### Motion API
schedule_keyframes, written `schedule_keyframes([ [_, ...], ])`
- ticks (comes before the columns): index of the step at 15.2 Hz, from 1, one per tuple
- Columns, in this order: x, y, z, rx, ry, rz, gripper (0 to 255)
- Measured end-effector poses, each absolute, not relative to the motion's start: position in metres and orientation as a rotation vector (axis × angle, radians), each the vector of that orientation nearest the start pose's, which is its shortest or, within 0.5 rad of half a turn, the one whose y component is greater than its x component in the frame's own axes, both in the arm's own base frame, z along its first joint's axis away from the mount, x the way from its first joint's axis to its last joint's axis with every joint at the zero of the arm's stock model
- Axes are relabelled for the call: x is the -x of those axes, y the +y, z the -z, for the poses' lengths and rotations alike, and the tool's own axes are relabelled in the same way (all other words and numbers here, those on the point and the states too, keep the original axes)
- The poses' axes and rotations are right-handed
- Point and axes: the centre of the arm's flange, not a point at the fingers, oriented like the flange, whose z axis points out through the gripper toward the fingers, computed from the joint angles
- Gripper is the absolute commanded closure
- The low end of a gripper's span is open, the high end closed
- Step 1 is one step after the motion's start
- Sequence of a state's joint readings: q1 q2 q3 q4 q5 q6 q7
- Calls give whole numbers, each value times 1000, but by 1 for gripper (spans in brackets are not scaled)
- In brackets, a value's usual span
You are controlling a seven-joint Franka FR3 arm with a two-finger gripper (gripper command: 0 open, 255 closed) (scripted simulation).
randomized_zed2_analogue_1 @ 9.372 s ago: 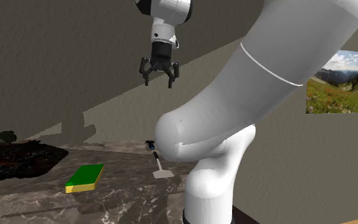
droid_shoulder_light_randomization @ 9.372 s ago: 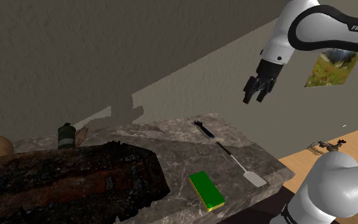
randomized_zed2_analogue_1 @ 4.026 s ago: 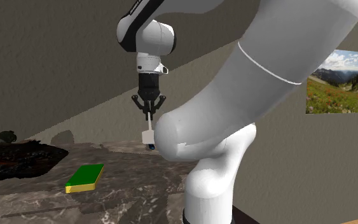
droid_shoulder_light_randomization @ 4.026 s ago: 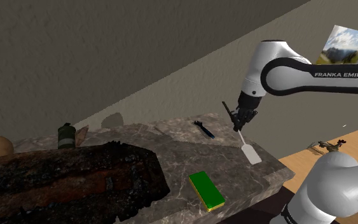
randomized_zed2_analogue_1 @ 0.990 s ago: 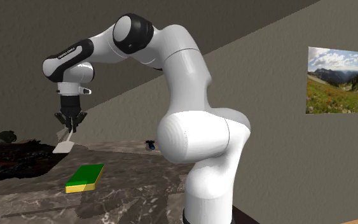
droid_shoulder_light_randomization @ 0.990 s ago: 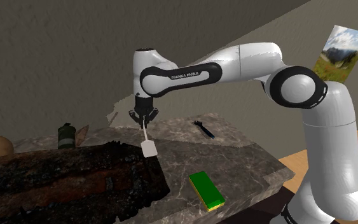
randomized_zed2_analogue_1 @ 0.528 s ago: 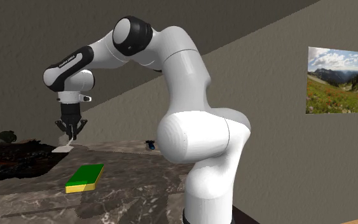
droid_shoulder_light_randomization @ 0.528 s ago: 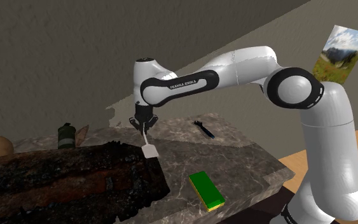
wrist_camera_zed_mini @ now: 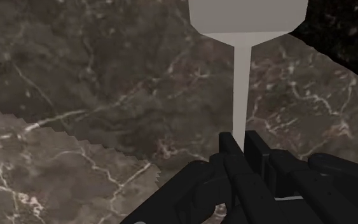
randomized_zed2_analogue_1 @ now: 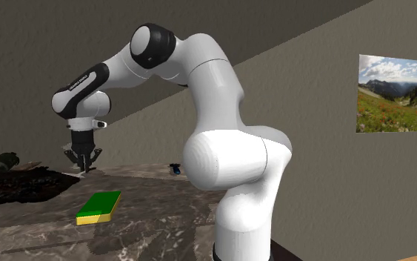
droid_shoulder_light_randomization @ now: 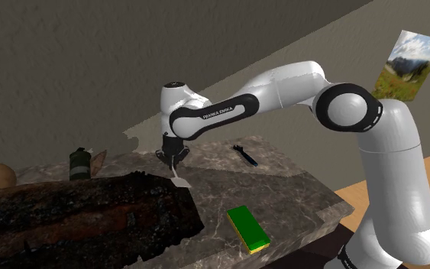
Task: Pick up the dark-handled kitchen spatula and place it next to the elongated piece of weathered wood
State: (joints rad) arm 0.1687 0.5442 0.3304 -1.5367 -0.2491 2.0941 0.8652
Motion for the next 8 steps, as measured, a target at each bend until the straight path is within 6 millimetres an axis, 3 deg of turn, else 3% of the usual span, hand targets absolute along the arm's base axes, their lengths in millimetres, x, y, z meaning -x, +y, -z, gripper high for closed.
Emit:
schedule_keyframes([
  [5,-636,292,-353,3116,462,108,255],
  [6,-636,292,-353,3116,462,108,0],
  [8,-635,292,-351,3117,462,104,0],
])
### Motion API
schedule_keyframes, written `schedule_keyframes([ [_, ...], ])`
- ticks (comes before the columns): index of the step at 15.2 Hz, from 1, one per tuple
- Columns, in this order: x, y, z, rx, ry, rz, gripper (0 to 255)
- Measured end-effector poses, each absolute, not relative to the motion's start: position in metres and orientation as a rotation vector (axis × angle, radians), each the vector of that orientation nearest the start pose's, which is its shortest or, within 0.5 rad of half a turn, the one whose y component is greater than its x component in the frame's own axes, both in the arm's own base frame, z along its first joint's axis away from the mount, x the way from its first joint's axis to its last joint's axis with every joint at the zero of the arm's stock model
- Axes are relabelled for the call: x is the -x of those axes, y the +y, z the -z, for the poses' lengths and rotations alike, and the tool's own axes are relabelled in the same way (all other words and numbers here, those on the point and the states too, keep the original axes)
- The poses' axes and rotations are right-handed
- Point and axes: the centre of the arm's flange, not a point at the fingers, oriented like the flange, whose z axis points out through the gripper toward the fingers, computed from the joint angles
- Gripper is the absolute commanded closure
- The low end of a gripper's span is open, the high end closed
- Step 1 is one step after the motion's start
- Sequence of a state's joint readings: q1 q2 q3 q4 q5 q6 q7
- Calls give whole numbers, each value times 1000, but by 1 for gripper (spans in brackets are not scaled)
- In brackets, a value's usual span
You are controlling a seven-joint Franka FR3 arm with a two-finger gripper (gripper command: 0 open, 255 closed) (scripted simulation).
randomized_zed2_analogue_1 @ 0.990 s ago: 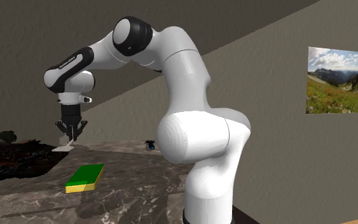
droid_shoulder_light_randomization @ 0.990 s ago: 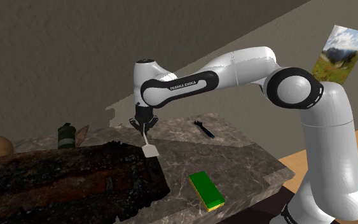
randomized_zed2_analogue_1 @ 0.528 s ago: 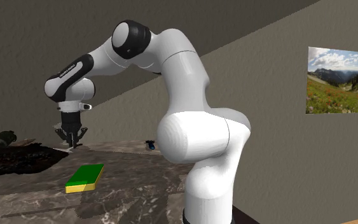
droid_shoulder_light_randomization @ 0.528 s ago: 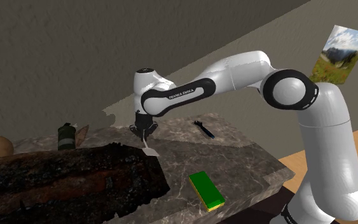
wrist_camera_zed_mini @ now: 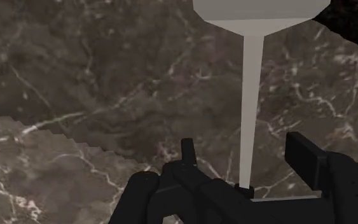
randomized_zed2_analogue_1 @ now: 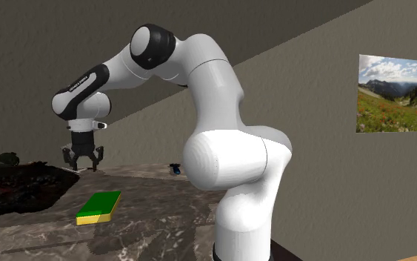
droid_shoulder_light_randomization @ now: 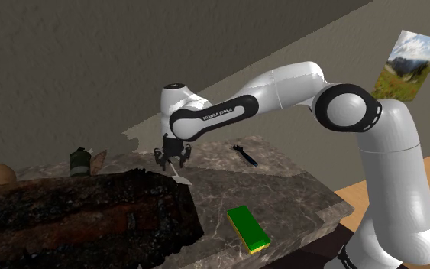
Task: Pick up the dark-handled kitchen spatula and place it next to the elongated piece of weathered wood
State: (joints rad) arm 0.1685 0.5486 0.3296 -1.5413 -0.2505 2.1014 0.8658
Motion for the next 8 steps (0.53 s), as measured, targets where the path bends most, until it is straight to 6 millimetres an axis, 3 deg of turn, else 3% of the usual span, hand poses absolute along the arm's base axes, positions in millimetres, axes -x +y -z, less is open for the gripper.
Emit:
schedule_keyframes([
  [4,-635,292,-350,3117,461,103,0],
  [8,-634,293,-388,3116,462,104,0],
])
